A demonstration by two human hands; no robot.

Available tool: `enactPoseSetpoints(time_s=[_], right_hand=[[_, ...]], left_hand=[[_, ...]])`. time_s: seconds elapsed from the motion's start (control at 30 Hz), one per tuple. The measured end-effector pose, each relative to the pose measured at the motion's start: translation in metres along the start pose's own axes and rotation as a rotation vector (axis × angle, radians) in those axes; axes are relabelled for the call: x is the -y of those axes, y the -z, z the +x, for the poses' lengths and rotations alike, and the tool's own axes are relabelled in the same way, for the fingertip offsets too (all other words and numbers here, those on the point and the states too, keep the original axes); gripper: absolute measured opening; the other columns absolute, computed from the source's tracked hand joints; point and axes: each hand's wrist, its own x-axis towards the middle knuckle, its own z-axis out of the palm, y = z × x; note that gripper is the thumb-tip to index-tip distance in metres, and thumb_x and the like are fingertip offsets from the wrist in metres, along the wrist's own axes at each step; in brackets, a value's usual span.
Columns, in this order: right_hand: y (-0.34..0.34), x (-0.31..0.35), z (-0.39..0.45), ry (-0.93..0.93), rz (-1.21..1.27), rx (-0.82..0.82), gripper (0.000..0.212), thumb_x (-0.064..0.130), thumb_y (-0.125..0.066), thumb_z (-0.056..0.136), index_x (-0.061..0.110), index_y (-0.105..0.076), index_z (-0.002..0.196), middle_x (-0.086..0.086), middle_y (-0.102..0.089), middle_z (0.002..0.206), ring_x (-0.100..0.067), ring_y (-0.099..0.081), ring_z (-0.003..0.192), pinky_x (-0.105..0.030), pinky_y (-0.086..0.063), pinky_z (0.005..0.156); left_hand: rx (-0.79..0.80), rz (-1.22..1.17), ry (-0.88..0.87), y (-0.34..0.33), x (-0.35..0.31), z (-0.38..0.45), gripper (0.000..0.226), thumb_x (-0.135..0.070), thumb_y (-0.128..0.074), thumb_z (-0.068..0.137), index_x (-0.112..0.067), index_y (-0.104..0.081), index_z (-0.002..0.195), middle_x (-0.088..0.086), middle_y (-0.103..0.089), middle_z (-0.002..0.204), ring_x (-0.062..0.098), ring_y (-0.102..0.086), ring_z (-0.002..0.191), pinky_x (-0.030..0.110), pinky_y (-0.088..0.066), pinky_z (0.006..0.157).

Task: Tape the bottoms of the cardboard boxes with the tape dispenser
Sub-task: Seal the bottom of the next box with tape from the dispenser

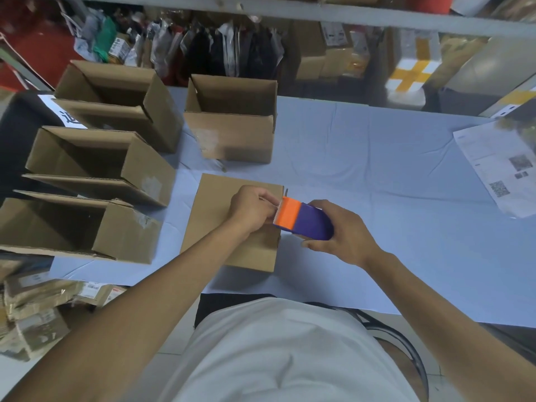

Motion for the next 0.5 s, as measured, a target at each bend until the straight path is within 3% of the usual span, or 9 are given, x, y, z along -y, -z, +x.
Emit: enactPoseSetpoints(time_s=[0.1, 0.17, 0.4, 0.5], right_hand=[[0.005, 0.002, 0.003, 0.048, -0.049, 0.033, 0.072, 0.045, -0.082, 0.071, 0.035, -0.046, 0.133, 0.008, -0.063, 0.112, -0.015, -0.059, 0.092, -0.031, -0.051, 0.080], [0.011, -0.001, 0.003, 0.058, -0.073, 0.037, 0.071, 0.041, -0.081, 0.072, 0.034, -0.048, 0.134, 0.006, -0.065, 0.111, -0.016, -0.060, 0.092, -0.034, -0.053, 0.081], [0.030, -0.030, -0.009, -0.016, -0.061, 0.087, 0.067, 0.038, -0.084, 0.071, 0.042, -0.050, 0.129, 0.019, -0.064, 0.110, -0.009, -0.061, 0.093, -0.022, -0.051, 0.077], [0.030, -0.035, -0.011, -0.016, -0.075, 0.110, 0.065, 0.040, -0.082, 0.072, 0.043, -0.049, 0.127, 0.021, -0.064, 0.106, -0.008, -0.061, 0.090, -0.024, -0.052, 0.076]], left_hand=[[-0.080, 0.147, -0.017, 0.002, -0.002, 0.001, 0.017, 0.000, -0.067, 0.075, -0.015, -0.075, 0.074, 0.003, -0.073, 0.073, 0.018, -0.071, 0.068, 0.028, -0.059, 0.065], [-0.076, 0.109, 0.002, 0.006, -0.001, 0.000, 0.012, -0.001, -0.075, 0.074, -0.013, -0.074, 0.074, 0.006, -0.074, 0.074, 0.018, -0.071, 0.066, 0.028, -0.060, 0.065], [-0.090, 0.037, 0.043, 0.014, 0.002, -0.002, 0.013, -0.001, -0.083, 0.069, -0.008, -0.073, 0.072, 0.011, -0.073, 0.072, 0.019, -0.069, 0.061, 0.029, -0.060, 0.065], [-0.101, 0.024, 0.076, 0.015, 0.005, -0.002, 0.013, 0.001, -0.083, 0.071, -0.005, -0.072, 0.074, 0.014, -0.073, 0.074, 0.020, -0.070, 0.060, 0.029, -0.060, 0.065]])
